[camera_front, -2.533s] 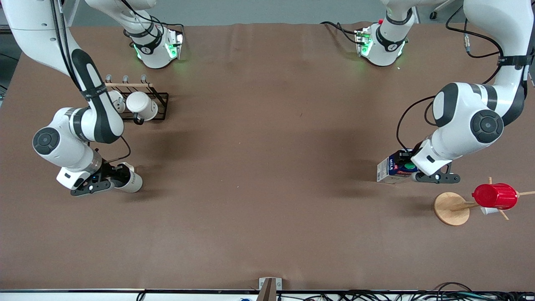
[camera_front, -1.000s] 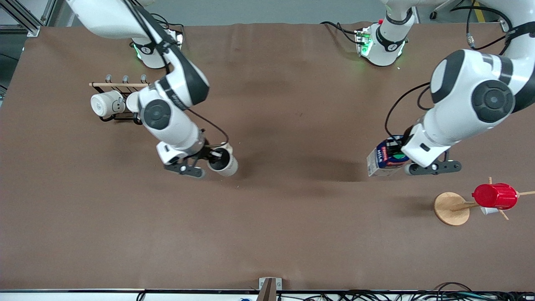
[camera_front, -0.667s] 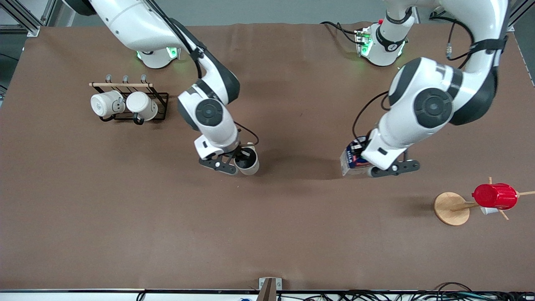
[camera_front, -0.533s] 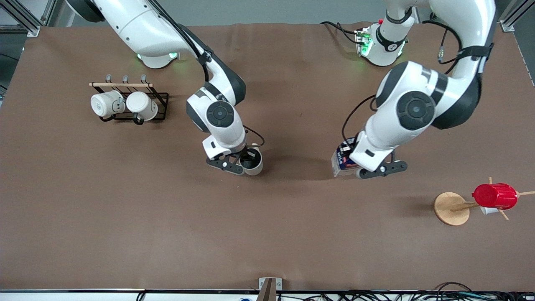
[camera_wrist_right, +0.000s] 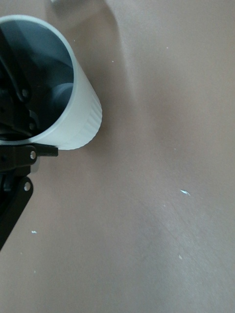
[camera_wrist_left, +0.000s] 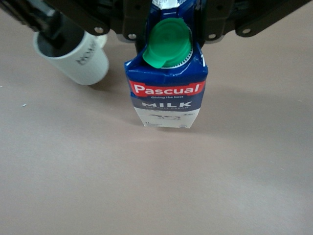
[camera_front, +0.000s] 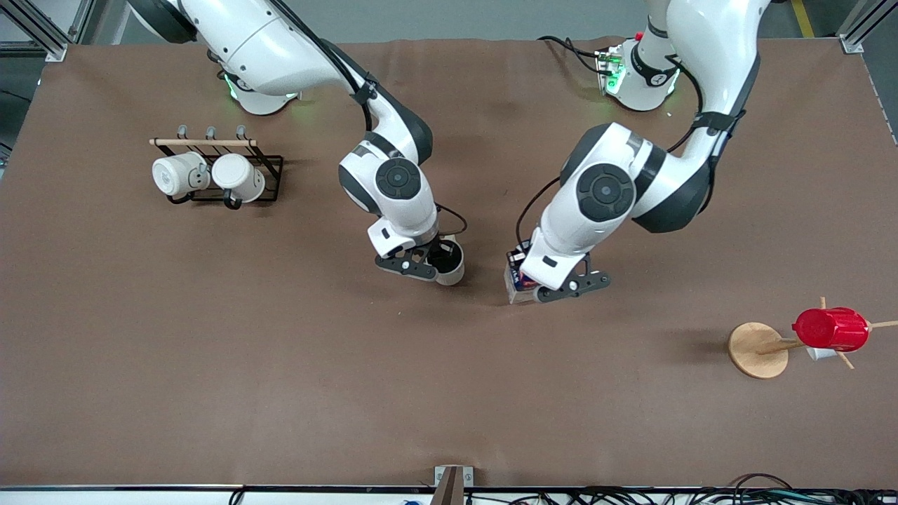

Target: Place cup and milk on table

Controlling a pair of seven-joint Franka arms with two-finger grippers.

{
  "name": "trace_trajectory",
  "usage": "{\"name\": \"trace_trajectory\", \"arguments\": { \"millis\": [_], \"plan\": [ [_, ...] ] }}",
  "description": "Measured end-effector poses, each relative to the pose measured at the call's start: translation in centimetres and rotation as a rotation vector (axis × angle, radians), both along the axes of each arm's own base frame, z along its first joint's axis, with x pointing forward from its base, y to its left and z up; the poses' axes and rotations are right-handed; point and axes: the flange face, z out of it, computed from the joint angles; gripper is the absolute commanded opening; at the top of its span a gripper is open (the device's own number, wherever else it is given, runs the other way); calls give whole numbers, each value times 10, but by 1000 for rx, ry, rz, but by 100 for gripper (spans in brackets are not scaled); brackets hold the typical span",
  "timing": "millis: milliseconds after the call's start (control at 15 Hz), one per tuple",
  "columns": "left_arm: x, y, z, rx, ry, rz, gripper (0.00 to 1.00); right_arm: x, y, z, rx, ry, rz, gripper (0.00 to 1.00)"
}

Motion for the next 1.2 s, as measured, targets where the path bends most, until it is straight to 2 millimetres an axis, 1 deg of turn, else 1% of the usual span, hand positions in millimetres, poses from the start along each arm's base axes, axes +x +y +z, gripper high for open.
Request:
{"name": "trace_trajectory", "arguments": {
  "millis": [133, 267, 333, 400, 467, 533, 667, 800, 867, 933, 1000, 1067, 1133, 1200],
  "plan": [
    [-6, -20, -3, -6, 2, 10, 35, 1, -1, -6, -4, 0, 1, 23],
    [-11, -33, -7, -7, 8, 6, 35, 1, -2, -11, -12, -3, 6, 31],
    [-12, -36, -9, -7, 11, 2, 35, 2, -2, -12, -16, -5, 9, 41],
    [-13, -38, -12, -6, 14, -2, 35, 2, -3, -13, -19, -8, 13, 55],
    [-15, -41, -16, -4, 19, -6, 35, 2, -3, -13, -19, -9, 13, 76],
    [-17, -44, -20, -2, 25, -11, 36, 2, -3, -13, -19, -10, 13, 85],
    [-21, -50, -27, 2, 35, -22, 37, 5, -4, -11, -17, -13, 8, 93],
    [-24, -54, -31, 4, 39, -29, 38, 11, -6, -3, -10, -26, 0, 95],
    [-25, -56, -32, 4, 41, -32, 40, 16, -8, 8, -9, -34, -7, 95],
    [-28, -59, -33, 5, 42, -38, 43, 21, -15, 23, -22, -36, -15, 96],
    [-30, -62, -34, 6, 44, -43, 51, 27, -25, 43, -42, -35, -17, 97],
    [-32, -65, -37, 7, 47, -48, 74, 34, -38, 68, -64, -37, -12, 97],
    [-33, -66, -38, 8, 50, -50, 100, 41, -56, 96, -86, -41, -5, 98],
    [-34, -67, -39, 9, 51, -52, 100, 48, -78, 127, -104, -50, 1, 99]
  ]
}}
